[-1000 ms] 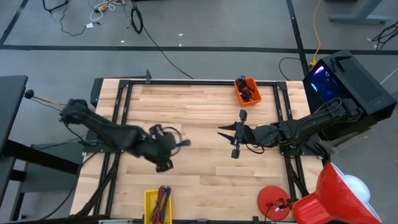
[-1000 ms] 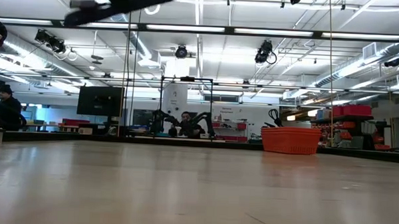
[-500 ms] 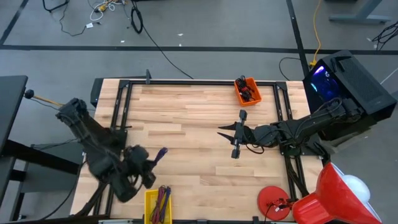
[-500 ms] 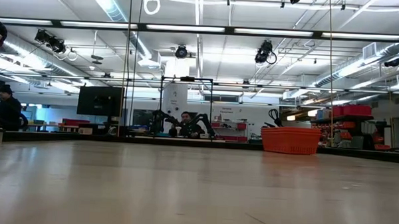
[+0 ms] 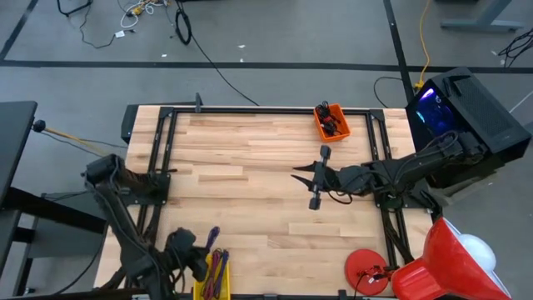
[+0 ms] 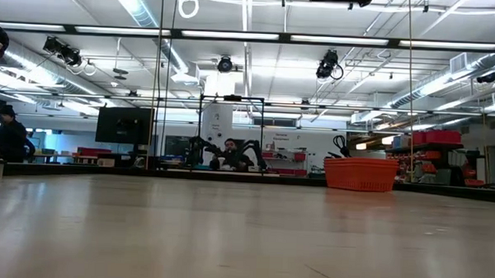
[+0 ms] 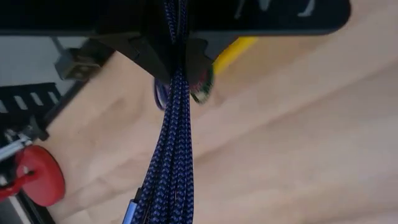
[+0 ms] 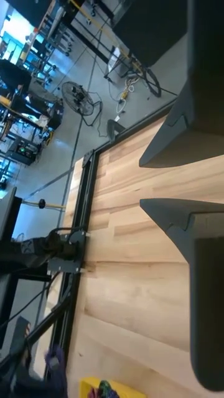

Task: Pick & Place USB Port
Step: Put the blue and black charger cable into the yellow bin

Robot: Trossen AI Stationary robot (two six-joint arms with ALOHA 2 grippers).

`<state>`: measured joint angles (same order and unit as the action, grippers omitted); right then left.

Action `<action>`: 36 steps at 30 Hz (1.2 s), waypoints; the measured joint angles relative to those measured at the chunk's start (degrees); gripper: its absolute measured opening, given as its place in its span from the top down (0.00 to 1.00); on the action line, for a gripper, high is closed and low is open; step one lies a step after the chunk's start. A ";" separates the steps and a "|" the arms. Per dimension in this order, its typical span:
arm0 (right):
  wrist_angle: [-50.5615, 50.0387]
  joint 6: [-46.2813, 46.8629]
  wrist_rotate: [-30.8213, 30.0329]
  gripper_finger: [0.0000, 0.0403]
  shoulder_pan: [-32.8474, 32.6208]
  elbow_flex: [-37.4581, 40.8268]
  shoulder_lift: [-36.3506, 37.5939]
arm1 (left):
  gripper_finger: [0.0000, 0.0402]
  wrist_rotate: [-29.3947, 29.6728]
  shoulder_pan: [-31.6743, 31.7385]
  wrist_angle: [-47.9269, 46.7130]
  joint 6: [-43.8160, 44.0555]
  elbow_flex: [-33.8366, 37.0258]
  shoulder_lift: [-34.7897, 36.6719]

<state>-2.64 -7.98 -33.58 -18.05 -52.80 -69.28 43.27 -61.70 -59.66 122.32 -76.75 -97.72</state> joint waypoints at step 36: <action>-0.27 1.64 0.02 0.77 0.66 0.75 0.00 | 0.94 -1.48 -3.17 18.38 3.02 0.04 -8.93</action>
<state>-2.91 -6.34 -33.56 -17.39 -52.04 -69.28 41.78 -64.86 -41.28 125.34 -76.71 -106.65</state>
